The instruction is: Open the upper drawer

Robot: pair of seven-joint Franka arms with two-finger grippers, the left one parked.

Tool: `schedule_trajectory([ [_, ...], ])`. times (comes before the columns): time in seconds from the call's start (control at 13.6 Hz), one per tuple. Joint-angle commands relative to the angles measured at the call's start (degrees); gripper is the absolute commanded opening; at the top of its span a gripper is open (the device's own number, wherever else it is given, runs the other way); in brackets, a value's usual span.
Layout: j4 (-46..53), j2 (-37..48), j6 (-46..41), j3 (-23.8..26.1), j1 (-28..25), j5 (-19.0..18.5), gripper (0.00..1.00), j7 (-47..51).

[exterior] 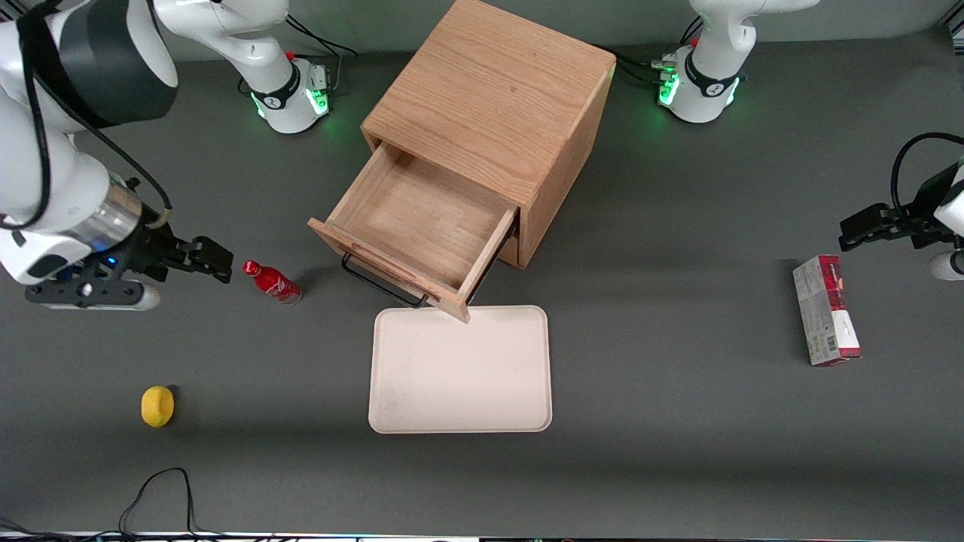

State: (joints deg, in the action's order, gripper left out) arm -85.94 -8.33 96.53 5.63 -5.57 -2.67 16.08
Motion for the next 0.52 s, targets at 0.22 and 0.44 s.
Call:
schedule_trajectory([
  [0.22, -22.3, 18.8, 4.2, -4.1, -0.2, 2.0, 1.0, -0.9],
  [0.44, -20.9, 18.7, 2.2, -5.7, -0.1, 1.8, 1.0, -3.6],
])
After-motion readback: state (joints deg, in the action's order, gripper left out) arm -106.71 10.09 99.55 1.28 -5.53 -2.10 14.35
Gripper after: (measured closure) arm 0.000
